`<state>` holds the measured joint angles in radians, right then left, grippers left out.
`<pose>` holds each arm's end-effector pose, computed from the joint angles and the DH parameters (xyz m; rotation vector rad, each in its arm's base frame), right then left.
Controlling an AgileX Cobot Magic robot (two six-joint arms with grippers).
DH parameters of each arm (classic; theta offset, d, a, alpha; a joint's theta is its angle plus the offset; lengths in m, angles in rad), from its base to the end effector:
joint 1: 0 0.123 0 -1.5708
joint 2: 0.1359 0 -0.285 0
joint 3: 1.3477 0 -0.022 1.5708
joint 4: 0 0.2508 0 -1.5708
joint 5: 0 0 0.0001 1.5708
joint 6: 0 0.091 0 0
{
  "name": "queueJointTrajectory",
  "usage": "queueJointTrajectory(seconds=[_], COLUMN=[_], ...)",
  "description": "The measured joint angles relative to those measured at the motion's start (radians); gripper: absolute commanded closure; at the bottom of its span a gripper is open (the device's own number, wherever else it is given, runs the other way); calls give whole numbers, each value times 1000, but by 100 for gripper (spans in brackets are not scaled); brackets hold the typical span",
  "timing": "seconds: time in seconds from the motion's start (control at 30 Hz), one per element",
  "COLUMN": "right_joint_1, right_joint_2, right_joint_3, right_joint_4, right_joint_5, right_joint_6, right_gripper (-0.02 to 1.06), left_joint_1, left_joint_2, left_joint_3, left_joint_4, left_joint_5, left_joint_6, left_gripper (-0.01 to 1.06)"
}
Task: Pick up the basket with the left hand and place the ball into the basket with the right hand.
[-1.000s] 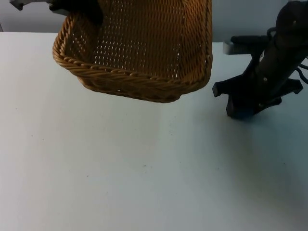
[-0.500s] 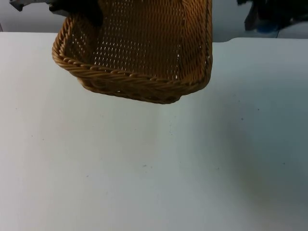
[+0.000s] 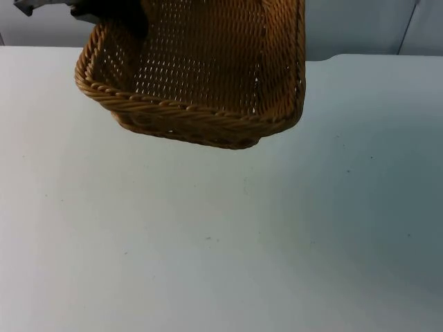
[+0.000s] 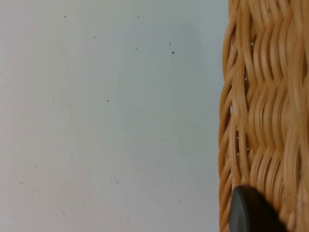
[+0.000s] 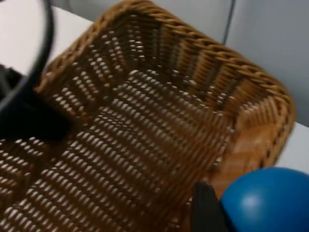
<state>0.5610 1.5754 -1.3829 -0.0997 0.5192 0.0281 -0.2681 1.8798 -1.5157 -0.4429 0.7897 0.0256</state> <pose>0.3118 0.1906 0.3476 -0.6445 2.1051 0.2282 0.3933 -0.1368 0.2591 0.0791 2.6316 -0.6024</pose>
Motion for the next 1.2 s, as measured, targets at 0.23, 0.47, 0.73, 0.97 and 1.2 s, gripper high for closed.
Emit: queueJointTrajectory(seconds=[0.23,0.47,0.73,0.97,1.2], right_joint_1=[90,94,94,94,94], right_joint_2=[80,139,229,269,278], right_joint_3=[0,0,0,0,0], right_joint_4=[0,0,0,0,0], right_joint_5=[-68,-90,-120,-144,-152], right_joint_6=[-28,-28,-28,-16,-7], right_gripper=[105,105,105,105,92], left_joint_1=[0,0,0,0,0], left_joint_2=[0,0,0,0,0], left_joint_3=[0,0,0,0,0], left_joint_4=[0,0,-2,-2,-2], left_joint_5=[0,0,0,-2,-2], left_joint_6=[0,0,0,0,0], left_gripper=[105,105,105,105,105])
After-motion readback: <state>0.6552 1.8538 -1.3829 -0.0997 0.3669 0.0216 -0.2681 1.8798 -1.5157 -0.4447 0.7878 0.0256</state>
